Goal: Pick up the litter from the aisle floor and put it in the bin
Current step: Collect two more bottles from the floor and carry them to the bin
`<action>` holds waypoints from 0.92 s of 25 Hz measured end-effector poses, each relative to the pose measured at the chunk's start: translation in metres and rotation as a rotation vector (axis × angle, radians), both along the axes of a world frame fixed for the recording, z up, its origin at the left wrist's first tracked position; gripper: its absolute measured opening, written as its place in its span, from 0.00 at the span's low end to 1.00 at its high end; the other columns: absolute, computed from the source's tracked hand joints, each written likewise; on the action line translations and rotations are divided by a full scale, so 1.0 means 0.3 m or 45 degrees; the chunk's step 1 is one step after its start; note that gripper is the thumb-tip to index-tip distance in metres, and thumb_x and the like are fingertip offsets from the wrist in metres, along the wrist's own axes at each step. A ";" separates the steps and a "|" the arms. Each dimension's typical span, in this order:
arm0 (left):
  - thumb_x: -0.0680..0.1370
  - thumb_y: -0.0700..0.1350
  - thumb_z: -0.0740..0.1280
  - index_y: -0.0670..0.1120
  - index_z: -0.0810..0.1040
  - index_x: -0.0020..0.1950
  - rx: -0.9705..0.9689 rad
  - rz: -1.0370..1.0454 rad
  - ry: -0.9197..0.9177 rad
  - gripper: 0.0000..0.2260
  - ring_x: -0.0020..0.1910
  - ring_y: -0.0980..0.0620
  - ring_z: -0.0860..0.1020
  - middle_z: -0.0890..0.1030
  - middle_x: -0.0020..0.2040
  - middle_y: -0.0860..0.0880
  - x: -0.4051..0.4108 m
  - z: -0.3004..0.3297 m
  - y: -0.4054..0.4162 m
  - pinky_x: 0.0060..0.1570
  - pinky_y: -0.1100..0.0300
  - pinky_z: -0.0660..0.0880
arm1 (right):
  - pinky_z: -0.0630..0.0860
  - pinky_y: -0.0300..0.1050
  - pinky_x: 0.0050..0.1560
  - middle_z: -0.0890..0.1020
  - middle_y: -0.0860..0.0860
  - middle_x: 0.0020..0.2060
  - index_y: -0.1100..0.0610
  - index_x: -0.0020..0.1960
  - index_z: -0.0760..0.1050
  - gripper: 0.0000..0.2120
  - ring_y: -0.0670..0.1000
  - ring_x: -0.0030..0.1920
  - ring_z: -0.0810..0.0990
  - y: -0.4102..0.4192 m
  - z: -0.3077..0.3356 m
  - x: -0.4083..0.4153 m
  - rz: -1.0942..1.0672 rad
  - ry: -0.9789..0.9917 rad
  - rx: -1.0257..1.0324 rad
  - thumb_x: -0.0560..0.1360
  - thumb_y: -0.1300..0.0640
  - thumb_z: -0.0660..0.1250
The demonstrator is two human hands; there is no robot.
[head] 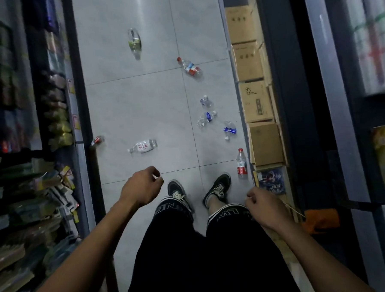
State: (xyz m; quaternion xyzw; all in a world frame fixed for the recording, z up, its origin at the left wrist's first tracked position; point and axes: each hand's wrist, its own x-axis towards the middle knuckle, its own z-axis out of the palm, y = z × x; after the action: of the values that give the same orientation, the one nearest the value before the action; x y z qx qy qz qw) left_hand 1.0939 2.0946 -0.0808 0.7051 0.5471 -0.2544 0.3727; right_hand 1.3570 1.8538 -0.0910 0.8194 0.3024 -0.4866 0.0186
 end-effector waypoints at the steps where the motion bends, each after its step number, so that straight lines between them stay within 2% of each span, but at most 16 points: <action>1: 0.76 0.56 0.61 0.54 0.78 0.55 -0.024 -0.032 -0.021 0.13 0.49 0.48 0.81 0.85 0.49 0.54 0.074 -0.047 0.000 0.51 0.50 0.79 | 0.80 0.51 0.52 0.82 0.50 0.51 0.51 0.56 0.78 0.10 0.51 0.48 0.79 0.019 -0.063 0.022 -0.015 0.013 -0.021 0.80 0.48 0.63; 3: 0.76 0.57 0.61 0.54 0.78 0.55 -0.065 -0.127 -0.047 0.13 0.49 0.47 0.81 0.85 0.49 0.53 0.215 -0.198 -0.001 0.50 0.50 0.79 | 0.79 0.51 0.52 0.82 0.50 0.51 0.52 0.56 0.77 0.11 0.52 0.49 0.79 0.061 -0.229 0.062 -0.055 0.032 -0.062 0.80 0.48 0.62; 7: 0.79 0.54 0.63 0.51 0.78 0.59 -0.121 -0.339 -0.098 0.12 0.51 0.45 0.81 0.84 0.52 0.49 0.469 -0.728 -0.018 0.50 0.51 0.79 | 0.75 0.49 0.48 0.79 0.51 0.50 0.50 0.52 0.73 0.07 0.55 0.52 0.78 0.123 -0.768 0.117 -0.134 0.064 -0.122 0.81 0.48 0.61; 9: 0.79 0.53 0.63 0.50 0.78 0.62 -0.172 -0.412 -0.106 0.14 0.53 0.46 0.80 0.84 0.55 0.49 0.591 -1.059 -0.027 0.52 0.51 0.78 | 0.71 0.48 0.46 0.79 0.52 0.53 0.51 0.56 0.73 0.09 0.56 0.54 0.78 0.138 -1.106 0.134 -0.200 0.052 -0.140 0.81 0.48 0.61; 11: 0.79 0.53 0.64 0.49 0.76 0.65 -0.199 -0.478 -0.115 0.17 0.55 0.45 0.81 0.84 0.58 0.48 0.700 -1.396 -0.026 0.54 0.50 0.78 | 0.71 0.48 0.50 0.77 0.54 0.62 0.53 0.66 0.72 0.16 0.57 0.60 0.77 0.135 -1.440 0.163 -0.294 0.005 -0.162 0.81 0.48 0.62; 13: 0.78 0.53 0.64 0.50 0.74 0.68 -0.171 -0.495 -0.136 0.20 0.57 0.45 0.80 0.82 0.60 0.47 0.801 -1.722 -0.028 0.56 0.47 0.78 | 0.72 0.51 0.58 0.71 0.56 0.71 0.54 0.74 0.65 0.25 0.58 0.67 0.72 0.112 -1.757 0.196 -0.373 -0.076 -0.199 0.80 0.49 0.63; 16: 0.78 0.52 0.66 0.52 0.66 0.75 -0.008 -0.425 -0.221 0.26 0.63 0.44 0.76 0.75 0.67 0.44 0.971 -2.151 -0.037 0.56 0.47 0.78 | 0.71 0.58 0.65 0.64 0.61 0.74 0.57 0.78 0.56 0.35 0.63 0.71 0.66 0.037 -2.168 0.236 -0.440 -0.301 -0.274 0.76 0.49 0.66; 19: 0.77 0.59 0.69 0.55 0.58 0.80 0.120 -0.374 -0.331 0.35 0.67 0.42 0.71 0.68 0.71 0.41 1.157 -2.470 -0.047 0.54 0.52 0.75 | 0.73 0.60 0.62 0.61 0.63 0.75 0.58 0.80 0.50 0.46 0.66 0.70 0.66 -0.032 -2.437 0.257 -0.531 -0.450 -0.357 0.72 0.49 0.73; 21: 0.75 0.63 0.71 0.56 0.55 0.81 0.218 -0.377 -0.364 0.40 0.66 0.42 0.70 0.66 0.71 0.40 1.249 -2.617 -0.044 0.52 0.53 0.74 | 0.75 0.61 0.61 0.62 0.63 0.74 0.58 0.80 0.49 0.49 0.67 0.70 0.67 -0.080 -2.540 0.263 -0.544 -0.529 -0.325 0.70 0.51 0.75; 23: 0.74 0.58 0.73 0.56 0.55 0.82 0.346 -0.404 -0.396 0.41 0.64 0.42 0.70 0.68 0.69 0.40 1.308 -2.707 -0.049 0.51 0.54 0.76 | 0.75 0.63 0.63 0.63 0.64 0.76 0.57 0.81 0.48 0.47 0.67 0.71 0.68 -0.121 -2.600 0.270 -0.593 -0.572 -0.249 0.72 0.54 0.74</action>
State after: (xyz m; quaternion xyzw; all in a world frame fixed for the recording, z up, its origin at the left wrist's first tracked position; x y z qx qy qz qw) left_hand 1.4864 2.0800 -0.8927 0.8563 0.3951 -0.1224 0.3094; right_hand 1.4379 1.8175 -0.8710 0.9476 0.0474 -0.3117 0.0516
